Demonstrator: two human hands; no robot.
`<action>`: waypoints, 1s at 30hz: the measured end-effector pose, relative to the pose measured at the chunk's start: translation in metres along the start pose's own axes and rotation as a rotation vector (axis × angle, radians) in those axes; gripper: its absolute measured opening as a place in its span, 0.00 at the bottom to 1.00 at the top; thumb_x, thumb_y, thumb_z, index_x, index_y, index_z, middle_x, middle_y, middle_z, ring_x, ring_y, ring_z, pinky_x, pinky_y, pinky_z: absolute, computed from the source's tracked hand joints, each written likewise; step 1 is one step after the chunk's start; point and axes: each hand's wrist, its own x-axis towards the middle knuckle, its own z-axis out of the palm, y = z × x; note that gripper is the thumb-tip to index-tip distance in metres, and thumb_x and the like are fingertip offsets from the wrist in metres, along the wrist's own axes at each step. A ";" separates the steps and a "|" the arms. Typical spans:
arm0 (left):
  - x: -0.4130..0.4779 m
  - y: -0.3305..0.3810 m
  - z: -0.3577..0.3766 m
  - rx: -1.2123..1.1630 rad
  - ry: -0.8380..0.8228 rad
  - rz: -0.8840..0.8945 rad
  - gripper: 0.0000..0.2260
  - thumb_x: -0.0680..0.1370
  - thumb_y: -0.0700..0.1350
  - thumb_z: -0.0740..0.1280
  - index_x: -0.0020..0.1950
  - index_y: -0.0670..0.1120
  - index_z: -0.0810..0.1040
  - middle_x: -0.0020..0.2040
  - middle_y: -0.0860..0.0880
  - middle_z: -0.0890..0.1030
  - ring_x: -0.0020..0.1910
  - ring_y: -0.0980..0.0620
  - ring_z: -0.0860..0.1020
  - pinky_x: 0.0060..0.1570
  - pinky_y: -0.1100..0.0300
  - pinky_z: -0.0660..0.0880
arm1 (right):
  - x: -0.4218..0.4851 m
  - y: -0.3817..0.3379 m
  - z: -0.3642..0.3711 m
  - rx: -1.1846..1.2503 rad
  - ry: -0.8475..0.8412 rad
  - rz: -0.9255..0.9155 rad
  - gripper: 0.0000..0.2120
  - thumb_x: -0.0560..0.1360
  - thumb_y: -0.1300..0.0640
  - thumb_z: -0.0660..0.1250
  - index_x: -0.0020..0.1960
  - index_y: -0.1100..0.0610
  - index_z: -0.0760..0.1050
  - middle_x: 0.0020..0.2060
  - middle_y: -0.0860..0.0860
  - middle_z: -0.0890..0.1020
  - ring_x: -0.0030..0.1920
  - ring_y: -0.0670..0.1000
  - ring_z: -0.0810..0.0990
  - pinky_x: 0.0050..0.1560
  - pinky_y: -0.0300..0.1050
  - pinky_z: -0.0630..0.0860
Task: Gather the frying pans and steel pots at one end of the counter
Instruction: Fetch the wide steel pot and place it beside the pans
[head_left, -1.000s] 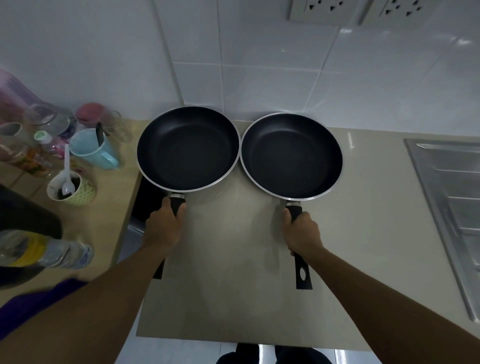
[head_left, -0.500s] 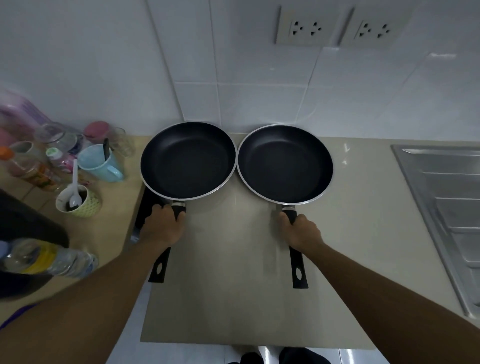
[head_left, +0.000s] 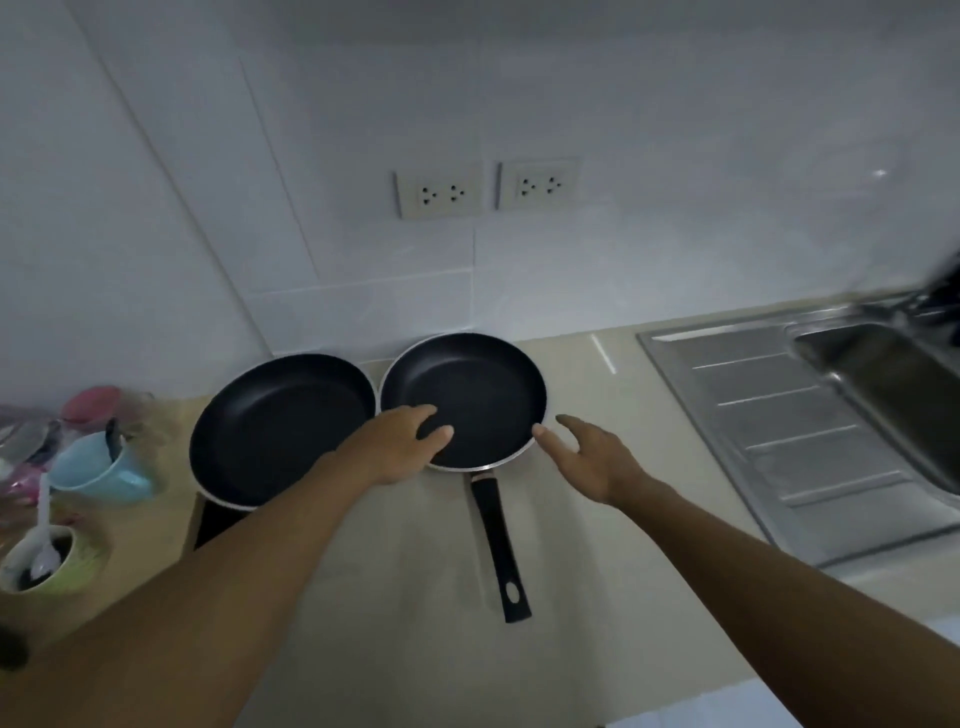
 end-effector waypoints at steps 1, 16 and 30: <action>0.006 0.020 0.000 0.012 -0.006 0.025 0.37 0.74 0.71 0.54 0.79 0.53 0.63 0.78 0.48 0.66 0.76 0.48 0.66 0.73 0.50 0.63 | -0.003 0.006 -0.014 -0.008 0.018 0.003 0.44 0.75 0.24 0.51 0.80 0.53 0.64 0.77 0.53 0.70 0.77 0.57 0.67 0.77 0.59 0.61; 0.038 0.351 0.069 0.136 -0.005 0.464 0.25 0.79 0.66 0.56 0.71 0.56 0.73 0.73 0.48 0.73 0.72 0.46 0.71 0.68 0.54 0.67 | -0.106 0.197 -0.220 0.079 0.364 0.137 0.37 0.80 0.30 0.51 0.80 0.53 0.63 0.75 0.57 0.72 0.77 0.60 0.67 0.77 0.61 0.59; 0.027 0.661 0.232 0.053 -0.164 0.708 0.29 0.79 0.66 0.56 0.75 0.53 0.70 0.73 0.50 0.74 0.71 0.48 0.72 0.68 0.52 0.67 | -0.244 0.449 -0.360 0.316 0.614 0.398 0.49 0.70 0.19 0.45 0.79 0.50 0.64 0.76 0.53 0.71 0.76 0.58 0.69 0.75 0.62 0.66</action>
